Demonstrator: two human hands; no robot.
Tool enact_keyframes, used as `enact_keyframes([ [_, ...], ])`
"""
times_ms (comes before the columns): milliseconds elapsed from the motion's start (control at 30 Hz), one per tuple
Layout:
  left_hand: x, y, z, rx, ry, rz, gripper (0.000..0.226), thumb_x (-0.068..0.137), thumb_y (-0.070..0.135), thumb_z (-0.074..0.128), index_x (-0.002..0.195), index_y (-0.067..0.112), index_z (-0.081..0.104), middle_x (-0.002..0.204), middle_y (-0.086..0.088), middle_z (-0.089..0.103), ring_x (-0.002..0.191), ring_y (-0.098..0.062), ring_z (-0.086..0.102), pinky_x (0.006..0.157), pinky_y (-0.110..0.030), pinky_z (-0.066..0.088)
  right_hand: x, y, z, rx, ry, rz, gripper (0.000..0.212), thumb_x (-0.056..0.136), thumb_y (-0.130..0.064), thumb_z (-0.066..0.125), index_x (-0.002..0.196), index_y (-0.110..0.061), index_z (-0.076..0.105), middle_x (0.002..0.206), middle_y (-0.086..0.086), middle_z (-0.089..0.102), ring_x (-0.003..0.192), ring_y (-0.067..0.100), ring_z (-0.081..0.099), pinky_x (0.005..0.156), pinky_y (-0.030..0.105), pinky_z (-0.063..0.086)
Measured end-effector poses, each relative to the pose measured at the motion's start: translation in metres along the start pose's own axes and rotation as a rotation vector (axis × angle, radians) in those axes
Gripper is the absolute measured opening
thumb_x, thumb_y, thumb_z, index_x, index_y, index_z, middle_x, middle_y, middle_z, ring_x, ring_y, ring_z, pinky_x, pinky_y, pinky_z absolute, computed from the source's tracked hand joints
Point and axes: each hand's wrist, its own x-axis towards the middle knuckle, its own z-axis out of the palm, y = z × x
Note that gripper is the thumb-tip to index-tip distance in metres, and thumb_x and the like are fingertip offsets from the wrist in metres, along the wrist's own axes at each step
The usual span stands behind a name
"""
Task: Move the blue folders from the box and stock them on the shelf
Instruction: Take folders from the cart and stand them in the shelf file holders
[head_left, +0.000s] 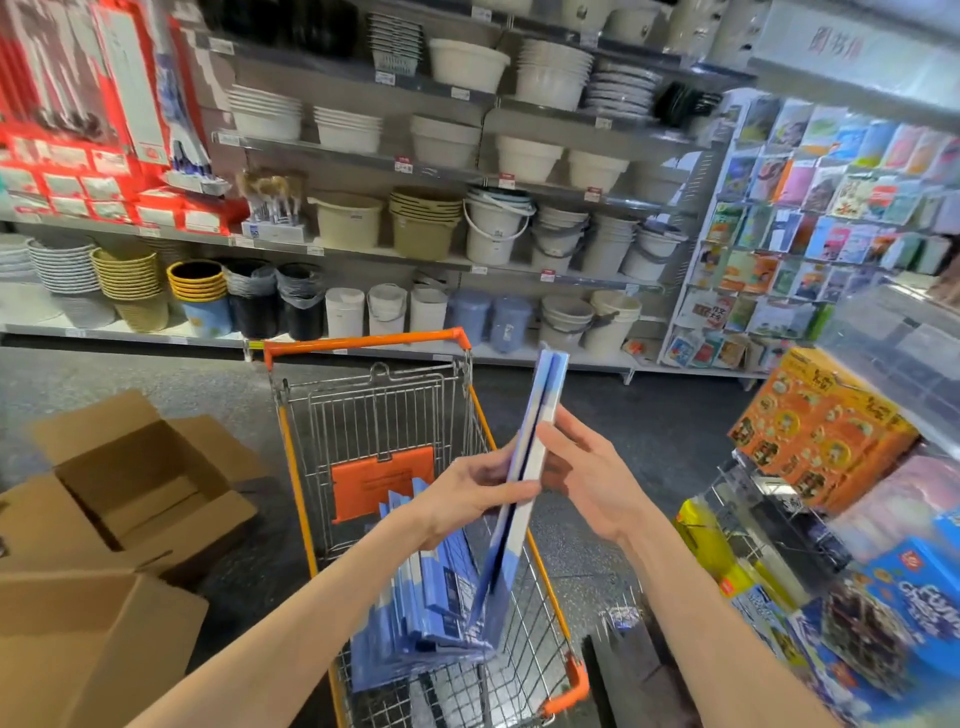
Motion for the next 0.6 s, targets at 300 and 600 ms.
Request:
enact_keyframes([
  [300, 0.032, -0.002, -0.021, -0.030, -0.156, 0.152, 0.043, 0.081, 0.019, 0.085, 0.121, 0.017, 0.070, 0.120, 0.020, 0.066, 0.122, 0.005, 0.053, 0.107, -0.020, 0.039, 0.010, -0.023, 0.050, -0.248, 0.392, -0.129, 0.031, 0.079, -0.021, 0.082, 0.095, -0.001, 0.064, 0.080, 0.021, 0.064, 0.075, 0.027, 0.064, 0.077, 0.050, 0.056],
  [600, 0.063, 0.050, 0.058, -0.121, -0.439, 0.193, 0.045, 0.089, 0.009, 0.075, 0.132, 0.014, 0.065, 0.103, -0.003, 0.068, 0.098, -0.013, 0.068, 0.075, -0.025, 0.058, -0.061, -0.079, -0.011, -0.662, 0.894, -0.284, 0.020, 0.095, -0.032, 0.065, 0.102, -0.013, 0.067, 0.103, 0.004, 0.073, 0.095, 0.025, 0.068, 0.085, 0.045, 0.055],
])
